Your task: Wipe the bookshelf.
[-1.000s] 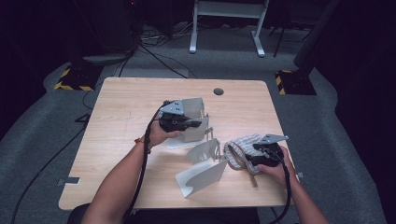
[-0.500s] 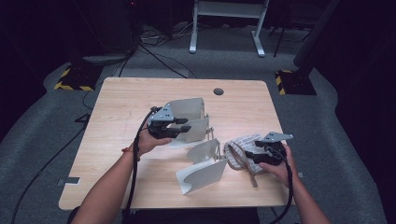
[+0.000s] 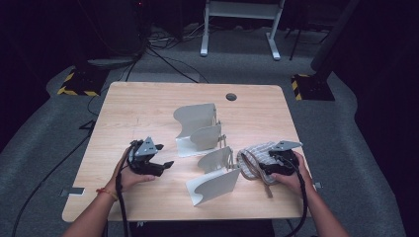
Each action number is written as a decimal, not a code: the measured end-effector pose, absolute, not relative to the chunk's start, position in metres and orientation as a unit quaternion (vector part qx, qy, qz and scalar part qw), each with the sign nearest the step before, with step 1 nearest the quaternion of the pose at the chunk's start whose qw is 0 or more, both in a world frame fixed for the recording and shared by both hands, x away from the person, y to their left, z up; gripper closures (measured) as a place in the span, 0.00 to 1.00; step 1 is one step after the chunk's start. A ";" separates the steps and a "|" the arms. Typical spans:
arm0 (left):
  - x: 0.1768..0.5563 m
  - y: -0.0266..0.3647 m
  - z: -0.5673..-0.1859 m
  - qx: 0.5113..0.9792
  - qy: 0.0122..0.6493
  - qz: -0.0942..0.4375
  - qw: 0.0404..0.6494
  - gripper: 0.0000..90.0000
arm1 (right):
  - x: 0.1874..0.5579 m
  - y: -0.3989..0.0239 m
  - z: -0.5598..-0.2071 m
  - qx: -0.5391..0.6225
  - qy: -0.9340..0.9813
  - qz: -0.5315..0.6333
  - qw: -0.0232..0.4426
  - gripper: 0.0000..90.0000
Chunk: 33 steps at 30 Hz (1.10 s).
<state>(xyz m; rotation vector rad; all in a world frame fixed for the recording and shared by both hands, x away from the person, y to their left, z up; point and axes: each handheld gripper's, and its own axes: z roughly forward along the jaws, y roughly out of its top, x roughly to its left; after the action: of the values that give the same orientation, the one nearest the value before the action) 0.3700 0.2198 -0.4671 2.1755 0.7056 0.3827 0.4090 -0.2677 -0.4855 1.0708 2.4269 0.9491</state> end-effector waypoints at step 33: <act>0.365 0.246 -0.504 0.870 0.321 0.123 0.354 0.21 | 0.404 -0.270 -0.457 0.320 0.830 0.410 0.204 0.83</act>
<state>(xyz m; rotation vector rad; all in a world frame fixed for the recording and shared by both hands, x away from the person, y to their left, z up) 0.3651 0.2462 -0.5036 2.2485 0.8290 0.3179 0.4037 -0.2702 -0.4573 0.8924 2.3151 1.1427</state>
